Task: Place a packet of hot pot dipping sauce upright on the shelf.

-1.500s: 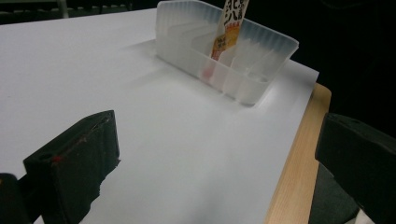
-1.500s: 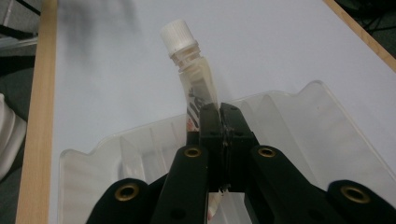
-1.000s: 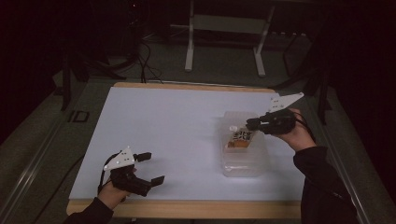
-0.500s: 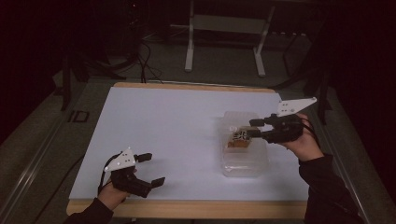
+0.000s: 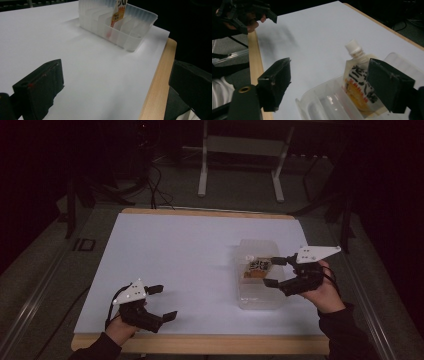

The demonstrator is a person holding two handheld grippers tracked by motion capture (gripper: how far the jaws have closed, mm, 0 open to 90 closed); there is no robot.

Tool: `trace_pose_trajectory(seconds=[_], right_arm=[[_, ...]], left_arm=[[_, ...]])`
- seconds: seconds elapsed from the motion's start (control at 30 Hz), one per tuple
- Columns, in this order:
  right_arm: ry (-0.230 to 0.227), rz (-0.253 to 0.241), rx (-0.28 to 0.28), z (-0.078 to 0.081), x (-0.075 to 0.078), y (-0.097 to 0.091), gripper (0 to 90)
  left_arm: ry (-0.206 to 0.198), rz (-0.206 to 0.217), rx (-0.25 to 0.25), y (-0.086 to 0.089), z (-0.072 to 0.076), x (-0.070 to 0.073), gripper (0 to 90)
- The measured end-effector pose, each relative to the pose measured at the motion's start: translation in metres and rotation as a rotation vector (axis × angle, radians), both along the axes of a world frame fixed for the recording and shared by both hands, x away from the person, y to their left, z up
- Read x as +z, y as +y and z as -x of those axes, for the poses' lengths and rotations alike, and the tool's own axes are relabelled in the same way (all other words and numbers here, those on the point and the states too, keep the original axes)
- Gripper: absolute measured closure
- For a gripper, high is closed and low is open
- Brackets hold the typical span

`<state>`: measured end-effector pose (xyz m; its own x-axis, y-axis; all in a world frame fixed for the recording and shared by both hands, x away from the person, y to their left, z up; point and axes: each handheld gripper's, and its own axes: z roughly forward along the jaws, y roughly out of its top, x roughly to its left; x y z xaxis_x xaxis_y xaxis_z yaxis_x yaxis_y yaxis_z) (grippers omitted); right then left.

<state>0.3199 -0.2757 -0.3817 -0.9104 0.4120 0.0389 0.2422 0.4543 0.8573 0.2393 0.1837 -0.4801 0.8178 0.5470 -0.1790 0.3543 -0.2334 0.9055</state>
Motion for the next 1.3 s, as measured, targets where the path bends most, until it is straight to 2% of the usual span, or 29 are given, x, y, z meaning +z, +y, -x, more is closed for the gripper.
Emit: trace_pose_trajectory(seconds=[0.23,0.4,0.43,0.53,0.7,0.8,0.9,0.93,1.0,1.07,1.23,1.3], right_arm=[[0.025,-0.029,-0.034,0.013,-0.018,-0.001,11.5],[0.036,-0.032,-0.054,0.02,-0.033,0.001,11.3],[0.021,-0.02,-0.078,0.023,-0.036,0.002,11.4],[0.023,-0.041,-0.103,0.027,-0.044,0.002,11.6],[0.014,-0.04,-0.123,0.033,-0.055,0.004,13.0],[0.038,-0.055,-0.134,0.036,-0.061,0.003,13.2],[0.036,-0.05,-0.146,0.04,-0.068,0.003,13.9],[0.04,-0.051,-0.142,0.042,-0.07,0.003,14.1],[0.01,-0.049,-0.147,0.048,-0.073,0.003,14.1],[0.0,-0.038,-0.158,0.051,-0.074,0.002,14.1],[0.031,-0.04,-0.202,0.057,-0.079,-0.003,13.8],[0.023,-0.05,-0.211,0.06,-0.08,-0.005,13.7]], left_arm=[[-0.002,-0.001,-0.003,0.0,0.001,0.0,0.0],[0.0,-0.001,-0.005,-0.001,0.001,0.0,0.0],[0.0,-0.001,-0.006,-0.001,0.001,-0.001,0.0],[0.0,-0.003,-0.008,-0.001,0.001,-0.001,0.0],[-0.001,-0.007,-0.012,-0.001,0.002,-0.002,0.0],[-0.002,-0.008,-0.012,-0.002,0.002,-0.002,0.0],[-0.002,-0.007,-0.012,-0.002,0.002,-0.003,0.0],[-0.002,-0.004,-0.013,-0.002,0.002,-0.003,0.0],[-0.003,-0.005,-0.013,-0.002,0.002,-0.003,0.0],[-0.004,-0.004,-0.015,-0.003,0.002,-0.003,0.0],[-0.016,-0.006,-0.026,-0.005,0.004,-0.003,0.0],[-0.02,-0.009,-0.027,-0.005,0.004,-0.003,0.0]])
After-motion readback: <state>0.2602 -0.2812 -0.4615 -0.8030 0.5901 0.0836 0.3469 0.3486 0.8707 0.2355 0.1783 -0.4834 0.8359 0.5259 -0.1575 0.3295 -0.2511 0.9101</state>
